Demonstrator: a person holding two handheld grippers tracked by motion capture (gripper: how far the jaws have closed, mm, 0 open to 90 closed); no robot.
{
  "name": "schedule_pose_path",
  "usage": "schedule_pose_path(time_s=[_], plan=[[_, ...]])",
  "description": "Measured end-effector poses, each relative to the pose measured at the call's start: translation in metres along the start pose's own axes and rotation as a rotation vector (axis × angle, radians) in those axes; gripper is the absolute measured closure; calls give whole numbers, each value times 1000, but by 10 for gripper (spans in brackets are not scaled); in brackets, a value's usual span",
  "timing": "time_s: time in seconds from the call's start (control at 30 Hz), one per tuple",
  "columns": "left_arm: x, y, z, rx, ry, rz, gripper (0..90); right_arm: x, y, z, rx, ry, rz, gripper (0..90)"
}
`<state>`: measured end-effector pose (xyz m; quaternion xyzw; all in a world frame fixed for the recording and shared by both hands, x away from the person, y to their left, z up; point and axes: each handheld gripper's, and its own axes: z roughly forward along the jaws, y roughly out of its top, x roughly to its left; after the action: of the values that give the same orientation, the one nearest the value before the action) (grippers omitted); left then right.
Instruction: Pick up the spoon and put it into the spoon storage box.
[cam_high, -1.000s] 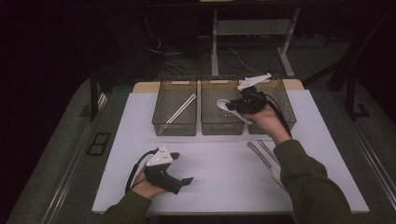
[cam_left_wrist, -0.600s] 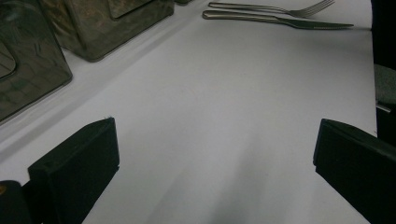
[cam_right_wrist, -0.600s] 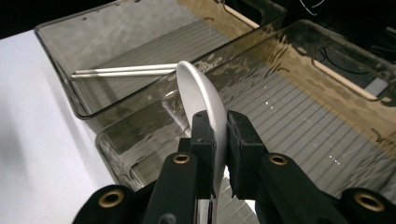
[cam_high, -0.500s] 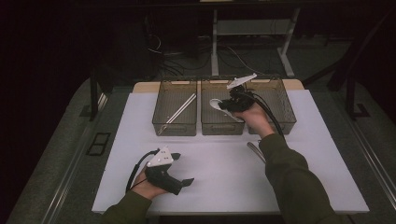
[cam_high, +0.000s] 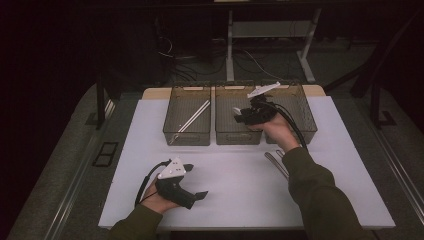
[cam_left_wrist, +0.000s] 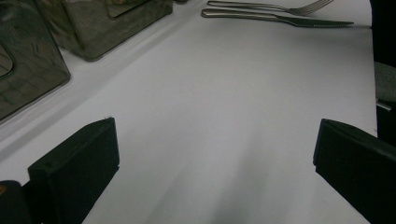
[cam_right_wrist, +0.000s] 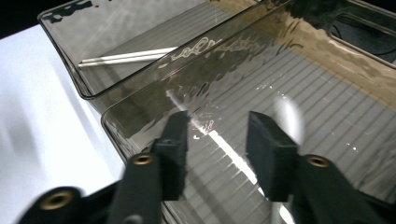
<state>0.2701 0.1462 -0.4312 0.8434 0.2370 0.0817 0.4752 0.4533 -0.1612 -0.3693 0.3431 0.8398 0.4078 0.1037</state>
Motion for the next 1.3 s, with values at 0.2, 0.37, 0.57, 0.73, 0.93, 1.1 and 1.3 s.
schedule_pose_path(time_s=[0.2, 0.37, 0.57, 0.73, 0.93, 1.1, 1.3], plan=[[0, 0, 0, 2, 2, -2, 0, -1, -9, -20, -57, -8, 28, 440], [-1, 0, 1, 3, 4, -4, 0, 2, -20, -35, -94, -3, 31, 420], [-1, 0, 1, 4, 6, -5, 0, 8, -29, -50, -102, 4, 31, 413], [0, 0, 0, 8, 6, -3, 0, 13, -37, -63, -103, 18, 27, 410], [0, 0, 1, 9, 6, -2, 0, 17, -52, -78, -118, 26, 35, 410], [0, 0, 0, 9, 9, -3, 0, 20, -67, -90, -129, 25, 31, 410], [0, 0, 0, 7, 10, -4, 0, 22, -85, -101, -112, 7, 24, 411]])
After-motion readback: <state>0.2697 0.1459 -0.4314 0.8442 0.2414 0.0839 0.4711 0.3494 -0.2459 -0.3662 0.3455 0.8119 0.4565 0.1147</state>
